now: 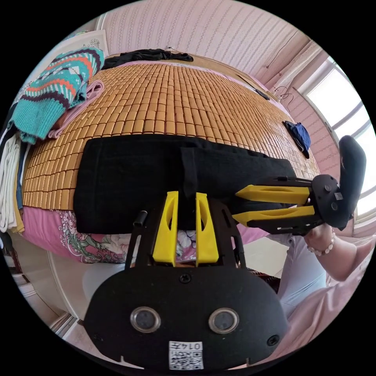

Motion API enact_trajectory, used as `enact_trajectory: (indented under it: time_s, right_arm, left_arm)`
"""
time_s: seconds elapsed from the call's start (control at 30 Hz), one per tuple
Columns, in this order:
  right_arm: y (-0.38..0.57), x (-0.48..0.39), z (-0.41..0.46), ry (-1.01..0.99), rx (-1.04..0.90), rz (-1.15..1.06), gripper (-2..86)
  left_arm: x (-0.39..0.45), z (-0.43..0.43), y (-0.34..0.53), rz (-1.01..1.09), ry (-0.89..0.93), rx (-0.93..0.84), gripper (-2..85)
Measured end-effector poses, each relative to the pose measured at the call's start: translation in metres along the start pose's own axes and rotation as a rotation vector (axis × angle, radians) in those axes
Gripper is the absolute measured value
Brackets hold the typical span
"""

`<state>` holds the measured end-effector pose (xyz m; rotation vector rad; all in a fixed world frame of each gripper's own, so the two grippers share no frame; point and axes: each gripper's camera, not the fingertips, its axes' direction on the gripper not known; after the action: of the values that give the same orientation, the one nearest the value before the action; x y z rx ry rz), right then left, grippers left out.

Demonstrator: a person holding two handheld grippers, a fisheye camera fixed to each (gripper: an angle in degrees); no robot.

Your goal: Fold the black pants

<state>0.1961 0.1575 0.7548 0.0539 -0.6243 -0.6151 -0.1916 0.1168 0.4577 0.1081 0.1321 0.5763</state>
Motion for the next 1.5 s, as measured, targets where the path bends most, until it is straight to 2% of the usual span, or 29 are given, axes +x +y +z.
enact_trajectory:
  time_s: [0.13,0.2,0.27,0.37,0.43,0.53,0.63,0.67,0.8,0.87,0.9,1.03,1.1,1.23,1.3,1.33,1.43,1.5]
  right_arm:
    - [-0.006,0.002,-0.010,-0.040,0.037,0.005,9.5]
    - [-0.007,0.004,-0.025,-0.073,0.103,0.013,9.0]
    - [-0.002,0.007,-0.052,-0.169,0.252,0.032,8.8]
    - [-0.004,0.014,-0.071,-0.258,0.346,0.051,8.8]
    - [-0.009,0.016,-0.071,-0.267,0.346,0.057,9.0]
    - [-0.023,0.023,-0.047,-0.236,0.245,0.082,9.6]
    - [-0.028,0.035,-0.028,-0.196,0.138,0.130,9.6]
    - [-0.027,0.041,-0.027,-0.166,0.120,0.150,9.2]
    - [-0.018,0.058,-0.025,-0.025,0.065,0.208,5.2]
    - [-0.018,0.069,-0.004,0.034,-0.075,0.217,2.6]
    - [-0.020,0.072,0.002,0.029,-0.108,0.224,2.2]
    - [-0.046,0.078,-0.026,-0.005,-0.021,0.216,0.3]
    - [-0.069,0.079,-0.036,-0.006,0.013,0.172,0.0]
    - [-0.126,0.085,-0.022,0.131,-0.022,0.111,-0.4]
    - [-0.143,0.093,0.013,0.148,-0.185,0.078,-0.5]
    - [-0.147,0.096,0.015,0.130,-0.160,0.053,-0.7]
    - [-0.167,0.103,0.006,0.092,-0.289,0.032,-0.6]
    - [-0.173,0.106,-0.005,0.113,-0.233,0.031,-0.5]
  left_arm:
    - [0.029,-0.044,0.002,0.089,-0.043,0.080,1.9]
    - [0.044,-0.072,0.004,0.141,0.002,0.149,1.3]
    - [0.053,-0.100,0.004,0.192,0.029,0.206,0.9]
    - [0.044,-0.136,0.005,0.229,-0.056,0.273,0.8]
    - [0.011,-0.137,0.001,0.195,-0.153,0.244,1.5]
    - [-0.050,-0.091,0.000,0.058,-0.292,0.092,3.3]
    - [-0.082,-0.064,0.011,-0.064,-0.269,-0.031,4.7]
    - [-0.080,-0.067,0.013,-0.059,-0.266,-0.021,4.8]
    - [-0.032,-0.093,0.019,0.051,-0.345,0.062,4.3]
    - [0.000,-0.097,0.020,0.149,-0.300,0.096,3.3]
    - [0.022,-0.095,0.021,0.202,-0.254,0.120,2.1]
    - [0.098,-0.061,0.024,0.325,0.009,0.138,-0.6]
    - [0.120,-0.046,0.025,0.340,0.055,0.141,-0.8]
    - [0.144,-0.007,0.020,0.353,0.007,0.059,-1.0]
    - [0.149,0.016,0.023,0.402,-0.039,-0.028,-1.0]
    - [0.150,0.014,0.027,0.426,-0.043,0.007,-1.0]
    - [0.150,0.003,0.023,0.416,-0.014,-0.021,-1.0]
    - [0.152,-0.005,0.025,0.424,-0.011,0.030,-0.9]
